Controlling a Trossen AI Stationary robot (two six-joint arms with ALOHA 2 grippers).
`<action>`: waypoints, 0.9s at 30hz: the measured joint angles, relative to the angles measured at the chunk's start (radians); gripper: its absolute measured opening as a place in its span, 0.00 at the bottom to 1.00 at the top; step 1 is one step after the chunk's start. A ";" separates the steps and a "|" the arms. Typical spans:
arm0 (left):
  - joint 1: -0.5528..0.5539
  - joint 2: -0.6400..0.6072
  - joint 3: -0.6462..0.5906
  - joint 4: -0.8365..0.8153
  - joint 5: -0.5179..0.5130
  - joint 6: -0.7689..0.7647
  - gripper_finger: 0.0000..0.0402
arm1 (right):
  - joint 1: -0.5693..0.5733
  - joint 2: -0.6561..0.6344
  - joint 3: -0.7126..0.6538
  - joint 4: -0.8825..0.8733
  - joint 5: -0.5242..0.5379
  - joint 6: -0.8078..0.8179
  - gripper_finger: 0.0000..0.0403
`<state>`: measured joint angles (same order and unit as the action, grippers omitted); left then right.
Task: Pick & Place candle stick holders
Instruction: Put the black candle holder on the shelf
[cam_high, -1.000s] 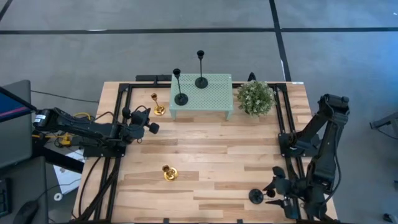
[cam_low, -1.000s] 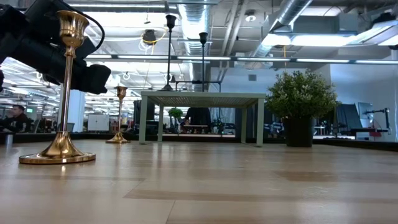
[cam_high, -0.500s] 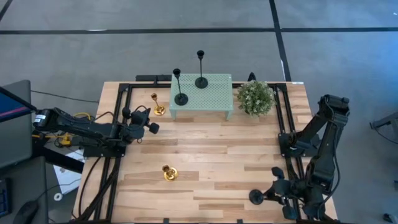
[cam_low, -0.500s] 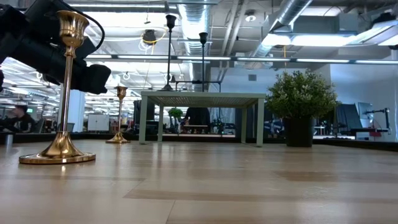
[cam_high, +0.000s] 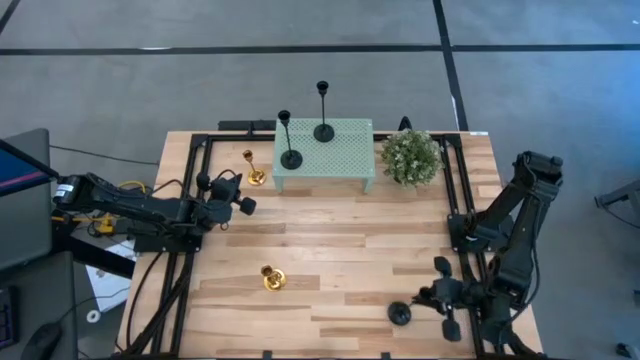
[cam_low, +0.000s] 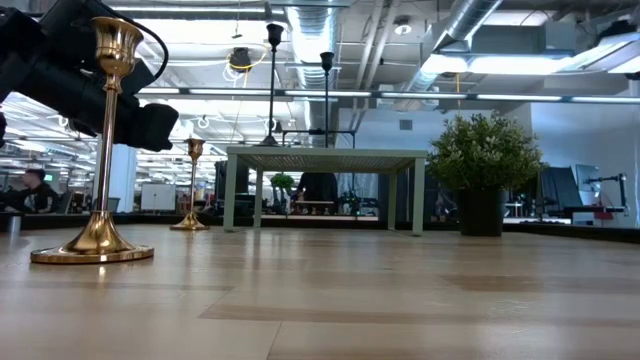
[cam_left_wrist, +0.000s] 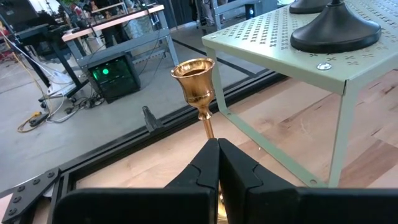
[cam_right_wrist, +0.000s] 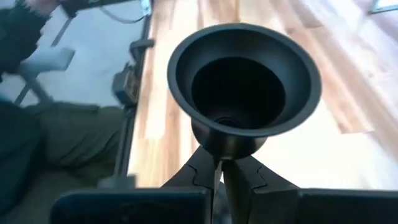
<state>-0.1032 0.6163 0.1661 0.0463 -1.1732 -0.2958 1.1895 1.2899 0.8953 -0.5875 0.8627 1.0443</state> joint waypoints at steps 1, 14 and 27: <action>0.000 0.000 0.000 0.000 0.000 0.000 0.01 | -0.016 -0.005 0.000 0.000 0.000 0.000 0.02; 0.000 0.000 0.000 0.000 0.000 0.056 0.01 | -0.257 -0.132 0.000 -0.036 -0.050 -0.026 0.01; 0.000 0.000 0.000 0.006 0.089 0.045 0.01 | -0.575 -0.258 0.112 -0.023 -0.227 -0.476 0.00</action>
<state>-0.1036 0.6159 0.1661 0.0522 -1.0838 -0.2508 0.6140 1.0317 1.0072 -0.6107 0.6354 0.5685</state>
